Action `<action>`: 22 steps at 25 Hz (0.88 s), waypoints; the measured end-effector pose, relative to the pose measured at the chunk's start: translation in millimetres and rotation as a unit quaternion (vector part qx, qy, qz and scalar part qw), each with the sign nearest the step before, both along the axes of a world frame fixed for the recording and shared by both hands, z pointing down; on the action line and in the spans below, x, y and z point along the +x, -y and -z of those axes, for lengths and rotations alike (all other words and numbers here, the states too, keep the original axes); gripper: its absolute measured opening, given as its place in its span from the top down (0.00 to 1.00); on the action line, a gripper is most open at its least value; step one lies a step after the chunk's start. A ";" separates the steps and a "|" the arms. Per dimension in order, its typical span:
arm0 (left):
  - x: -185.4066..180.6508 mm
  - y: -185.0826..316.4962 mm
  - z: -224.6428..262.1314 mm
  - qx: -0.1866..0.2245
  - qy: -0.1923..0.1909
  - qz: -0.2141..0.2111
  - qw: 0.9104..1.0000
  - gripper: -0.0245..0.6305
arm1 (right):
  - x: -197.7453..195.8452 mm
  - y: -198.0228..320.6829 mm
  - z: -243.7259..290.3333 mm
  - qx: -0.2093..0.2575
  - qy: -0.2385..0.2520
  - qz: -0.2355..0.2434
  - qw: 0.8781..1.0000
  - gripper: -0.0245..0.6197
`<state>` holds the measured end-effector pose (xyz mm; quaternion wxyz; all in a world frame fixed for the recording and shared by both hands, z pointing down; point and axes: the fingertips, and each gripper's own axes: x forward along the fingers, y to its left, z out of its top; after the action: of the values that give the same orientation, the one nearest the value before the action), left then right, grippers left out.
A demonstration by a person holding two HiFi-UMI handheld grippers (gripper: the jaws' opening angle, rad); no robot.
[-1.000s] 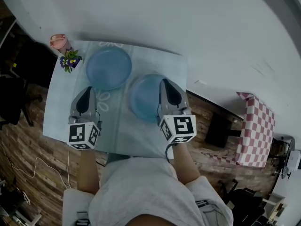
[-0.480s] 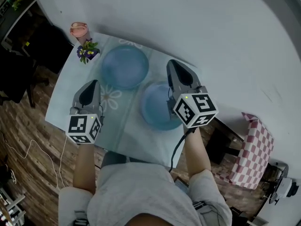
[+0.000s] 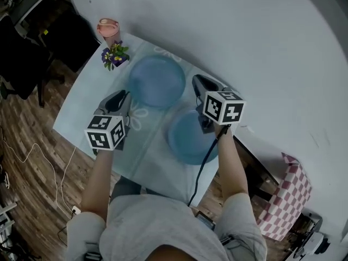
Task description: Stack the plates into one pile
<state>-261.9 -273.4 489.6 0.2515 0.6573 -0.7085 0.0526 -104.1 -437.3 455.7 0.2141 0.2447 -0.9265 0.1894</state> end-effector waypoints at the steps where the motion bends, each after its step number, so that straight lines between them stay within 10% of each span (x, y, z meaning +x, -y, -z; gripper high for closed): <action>1: -2.1 2.2 -8.7 -0.010 -0.011 0.008 1.000 0.86 | -3.4 5.1 -11.8 -0.011 -0.012 0.006 1.000 0.91; 22: -24.5 34.7 -132.6 -0.135 -0.121 0.097 0.979 0.74 | -35.1 57.5 -174.7 -0.160 -0.126 0.021 0.979 0.79</action>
<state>-286.4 -308.1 622.2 0.4257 0.5473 -0.7193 0.0429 -139.2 -494.7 630.4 0.3695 0.2099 -0.8547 0.2982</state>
